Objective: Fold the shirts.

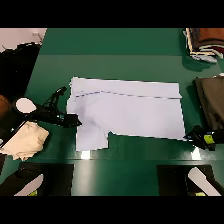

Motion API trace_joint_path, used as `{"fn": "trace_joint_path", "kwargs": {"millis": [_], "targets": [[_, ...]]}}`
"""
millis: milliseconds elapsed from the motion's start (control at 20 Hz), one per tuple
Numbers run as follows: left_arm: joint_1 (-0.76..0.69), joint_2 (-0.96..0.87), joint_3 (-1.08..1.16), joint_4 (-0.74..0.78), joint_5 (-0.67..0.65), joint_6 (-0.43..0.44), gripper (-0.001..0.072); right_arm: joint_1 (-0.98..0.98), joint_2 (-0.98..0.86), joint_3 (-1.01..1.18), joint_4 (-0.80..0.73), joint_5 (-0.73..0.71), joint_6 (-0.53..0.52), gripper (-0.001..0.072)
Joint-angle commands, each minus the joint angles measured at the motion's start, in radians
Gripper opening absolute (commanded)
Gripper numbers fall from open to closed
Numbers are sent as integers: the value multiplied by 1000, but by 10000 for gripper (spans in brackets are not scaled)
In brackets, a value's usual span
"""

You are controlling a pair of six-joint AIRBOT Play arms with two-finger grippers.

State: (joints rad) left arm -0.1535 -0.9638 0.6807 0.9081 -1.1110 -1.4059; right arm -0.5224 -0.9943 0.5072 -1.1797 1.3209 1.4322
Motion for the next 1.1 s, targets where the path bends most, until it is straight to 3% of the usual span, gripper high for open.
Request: {"fn": "trace_joint_path", "kwargs": {"millis": [0, 100, 200, 250, 300, 350, 500, 600, 850, 950, 1050], "targets": [[0, 1, 4, 2, 3, 0, 21, 55, 2, -37, 40, -96, 0, 387], [0, 1, 4, 2, 2, 0, 21, 75, 2, -37, 93, -142, 0, 378], [0, 1, 4, 13, -2, 0, 20, 78, 2, -37, 107, -147, -1, 284], [0, 1, 4, 23, -11, -1, 20, 78, 2, -37, 106, -138, -6, 216], [0, 1, 6, 36, -29, -2, 19, 78, 5, -37, 107, -117, -32, 51], [0, 4, 7, 38, -49, -5, 19, 78, 18, -36, 105, -95, -56, 19], [0, 104, 8, 153, -87, -84, 18, 78, 94, 0, 69, -44, -57, 18], [0, 196, 8, 257, -185, -137, 18, 78, 153, 52, 10, 26, -57, 18], [0, 352, 16, 243, -453, -193, 19, 78, 327, 128, -108, 246, -53, 18], [0, 345, 56, 245, -440, -190, 19, 78, 370, 150, -111, 253, -45, 18], [0, 320, 90, 268, -315, -179, 19, 79, 345, 194, -94, 237, -38, 17]]}}
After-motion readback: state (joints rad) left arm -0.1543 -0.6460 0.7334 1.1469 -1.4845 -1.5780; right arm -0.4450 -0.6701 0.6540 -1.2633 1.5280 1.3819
